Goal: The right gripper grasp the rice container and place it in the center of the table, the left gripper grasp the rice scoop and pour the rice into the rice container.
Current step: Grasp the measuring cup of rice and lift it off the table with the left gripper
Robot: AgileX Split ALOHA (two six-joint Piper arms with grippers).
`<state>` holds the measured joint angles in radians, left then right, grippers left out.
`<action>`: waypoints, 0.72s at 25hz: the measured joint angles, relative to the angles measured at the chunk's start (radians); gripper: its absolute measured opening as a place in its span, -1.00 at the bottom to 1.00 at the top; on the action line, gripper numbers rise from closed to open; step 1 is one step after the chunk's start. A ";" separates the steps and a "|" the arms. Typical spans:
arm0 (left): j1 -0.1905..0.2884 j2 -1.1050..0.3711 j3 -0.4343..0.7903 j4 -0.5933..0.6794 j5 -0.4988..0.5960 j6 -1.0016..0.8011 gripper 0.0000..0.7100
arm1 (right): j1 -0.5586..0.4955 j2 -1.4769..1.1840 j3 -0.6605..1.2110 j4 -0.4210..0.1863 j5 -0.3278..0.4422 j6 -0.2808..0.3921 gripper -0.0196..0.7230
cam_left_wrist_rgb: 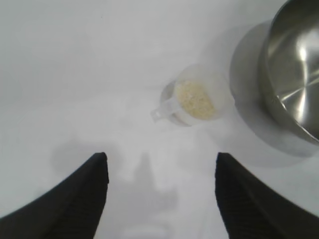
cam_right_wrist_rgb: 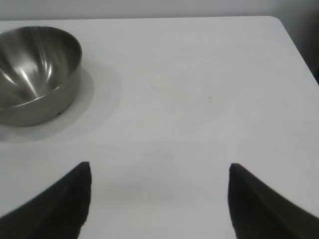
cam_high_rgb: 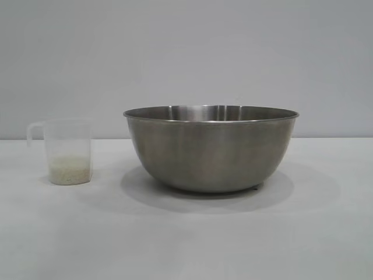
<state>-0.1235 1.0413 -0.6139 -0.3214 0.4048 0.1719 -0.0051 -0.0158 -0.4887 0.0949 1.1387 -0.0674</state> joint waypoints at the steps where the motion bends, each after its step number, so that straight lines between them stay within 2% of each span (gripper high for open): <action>1: 0.000 -0.015 0.026 -0.007 -0.033 0.000 0.13 | 0.000 0.000 0.000 0.000 0.000 0.000 0.47; 13: 0.000 -0.028 0.324 -0.046 -0.483 0.005 0.13 | 0.000 0.000 0.000 0.000 0.000 0.000 0.47; 18: 0.000 -0.029 0.432 0.060 -0.673 -0.033 0.13 | 0.000 0.000 0.000 0.000 0.000 0.000 0.47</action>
<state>-0.1235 1.0121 -0.1822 -0.2611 -0.2680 0.1386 -0.0051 -0.0158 -0.4887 0.0949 1.1387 -0.0674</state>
